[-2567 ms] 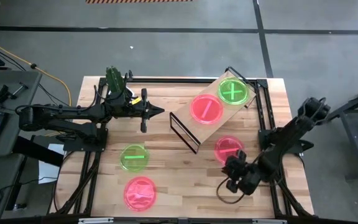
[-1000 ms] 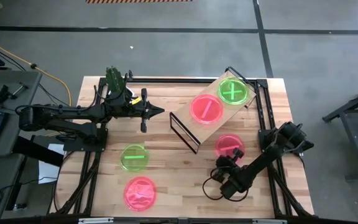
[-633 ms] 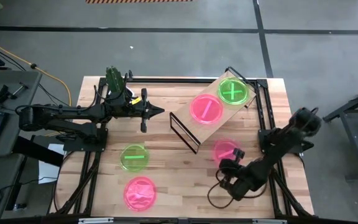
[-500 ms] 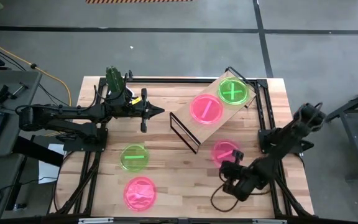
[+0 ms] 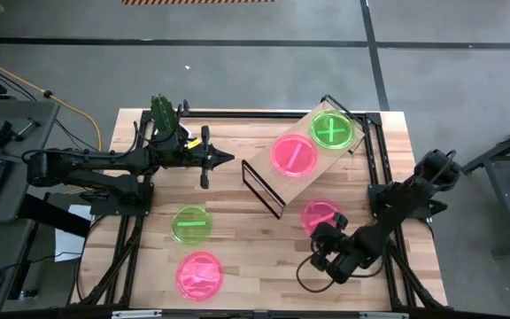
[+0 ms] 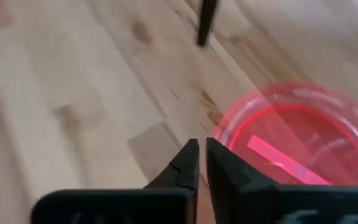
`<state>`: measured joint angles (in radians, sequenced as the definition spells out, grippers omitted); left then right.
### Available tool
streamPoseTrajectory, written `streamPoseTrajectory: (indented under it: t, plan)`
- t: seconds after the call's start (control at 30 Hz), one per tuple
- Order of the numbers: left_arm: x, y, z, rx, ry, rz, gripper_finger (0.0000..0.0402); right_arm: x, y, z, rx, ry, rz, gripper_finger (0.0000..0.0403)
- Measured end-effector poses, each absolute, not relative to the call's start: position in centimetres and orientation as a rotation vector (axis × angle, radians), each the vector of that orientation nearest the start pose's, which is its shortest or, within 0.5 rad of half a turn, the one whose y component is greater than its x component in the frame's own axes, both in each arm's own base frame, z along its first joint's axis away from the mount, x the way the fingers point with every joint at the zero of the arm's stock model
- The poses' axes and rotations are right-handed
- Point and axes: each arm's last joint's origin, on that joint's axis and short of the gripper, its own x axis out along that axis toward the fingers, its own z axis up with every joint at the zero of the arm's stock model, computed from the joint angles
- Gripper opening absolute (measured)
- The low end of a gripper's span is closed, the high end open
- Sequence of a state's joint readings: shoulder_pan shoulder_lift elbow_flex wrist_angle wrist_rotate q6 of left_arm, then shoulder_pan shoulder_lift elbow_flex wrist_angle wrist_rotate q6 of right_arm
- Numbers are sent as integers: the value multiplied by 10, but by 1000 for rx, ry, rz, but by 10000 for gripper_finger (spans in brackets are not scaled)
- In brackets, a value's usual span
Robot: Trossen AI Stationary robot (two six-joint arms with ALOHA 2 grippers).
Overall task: Place and stack plates onto a shelf
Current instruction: Stack the right pink plate on top of the pink plate on the shelf
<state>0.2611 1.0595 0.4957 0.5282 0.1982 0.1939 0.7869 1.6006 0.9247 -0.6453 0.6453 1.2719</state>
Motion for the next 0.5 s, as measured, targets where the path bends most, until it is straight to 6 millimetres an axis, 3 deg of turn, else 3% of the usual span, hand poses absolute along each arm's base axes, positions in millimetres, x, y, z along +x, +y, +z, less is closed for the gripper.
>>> streamPoseTrajectory:
  t: [0.17,0.33,0.5]
  plan:
    - [220,53,250,186,39,59,0,219,184,146,337,816,-519,81]
    - [220,53,250,186,40,59,0,234,181,128,243,792,-527,159]
    - [220,53,250,186,40,59,0,251,173,115,203,811,-587,176]
